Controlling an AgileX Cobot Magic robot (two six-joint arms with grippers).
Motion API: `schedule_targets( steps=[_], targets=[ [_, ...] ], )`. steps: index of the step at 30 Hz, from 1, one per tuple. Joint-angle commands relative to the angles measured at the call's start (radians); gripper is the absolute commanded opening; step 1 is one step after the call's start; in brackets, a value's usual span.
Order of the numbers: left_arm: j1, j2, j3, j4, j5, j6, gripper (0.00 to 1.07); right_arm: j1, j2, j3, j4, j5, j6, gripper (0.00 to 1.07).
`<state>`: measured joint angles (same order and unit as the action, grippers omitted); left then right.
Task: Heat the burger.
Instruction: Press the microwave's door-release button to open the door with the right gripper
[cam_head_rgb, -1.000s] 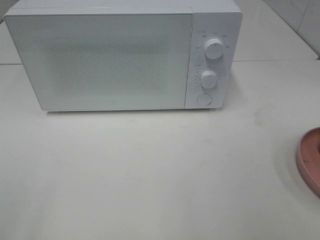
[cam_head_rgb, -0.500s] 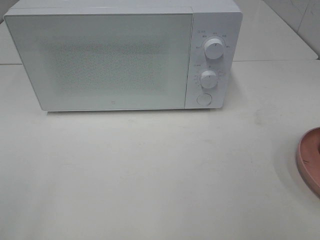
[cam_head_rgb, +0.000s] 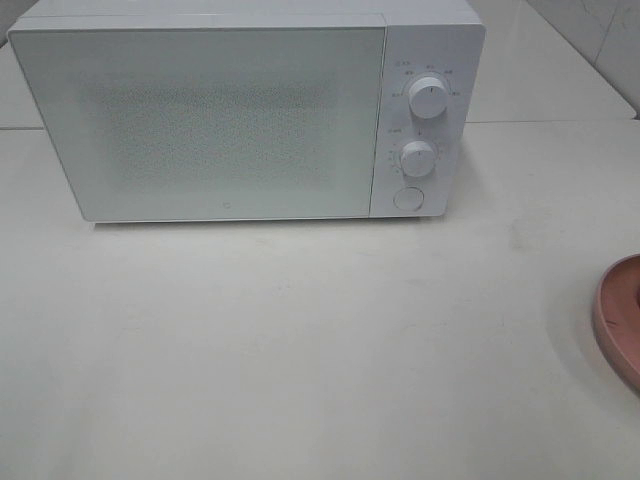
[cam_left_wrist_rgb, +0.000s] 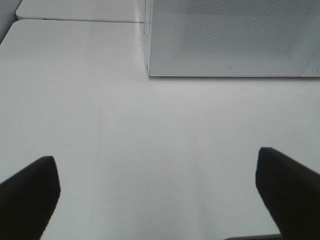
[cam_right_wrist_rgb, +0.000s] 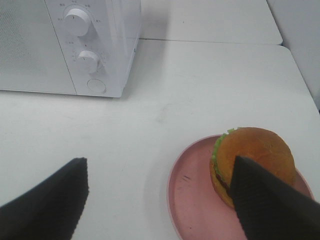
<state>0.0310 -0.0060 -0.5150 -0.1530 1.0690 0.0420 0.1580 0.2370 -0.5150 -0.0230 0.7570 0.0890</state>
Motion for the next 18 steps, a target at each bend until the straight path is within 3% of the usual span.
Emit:
schedule_targets(
  steps=[1, 18],
  targets=[
    [0.0, -0.015, 0.001, -0.006, 0.002, 0.001, 1.0, -0.005, 0.027, 0.016, -0.01, -0.062, 0.001, 0.75],
    [0.0, -0.015, 0.001, -0.006, 0.002, 0.001, 1.0, -0.005, 0.226, 0.137, -0.009, -0.385, 0.001, 0.75]
  ],
)
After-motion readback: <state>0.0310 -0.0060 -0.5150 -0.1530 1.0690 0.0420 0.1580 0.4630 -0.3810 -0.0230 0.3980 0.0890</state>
